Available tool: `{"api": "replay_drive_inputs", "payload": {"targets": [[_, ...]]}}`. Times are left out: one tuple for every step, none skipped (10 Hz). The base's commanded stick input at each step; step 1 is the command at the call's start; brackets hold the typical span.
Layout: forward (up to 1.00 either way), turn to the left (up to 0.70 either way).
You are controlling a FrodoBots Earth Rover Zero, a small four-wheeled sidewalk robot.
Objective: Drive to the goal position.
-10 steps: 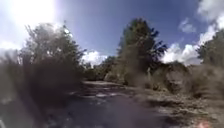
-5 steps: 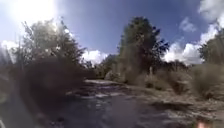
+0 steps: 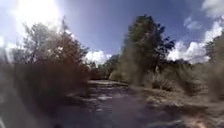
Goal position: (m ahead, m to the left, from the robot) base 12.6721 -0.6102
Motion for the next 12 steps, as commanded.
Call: {"api": "replay_drive_inputs", "payload": {"targets": [[0.45,0.00],[0.45,0.00],[0.45,0.00],[0.45,0.00],[0.45,0.00],[0.45,0.00],[0.39,0.00],[0.33,0.00],[0.30,0.00],[0.30,0.00],[0.30,0.00],[0.30,0.00]]}}
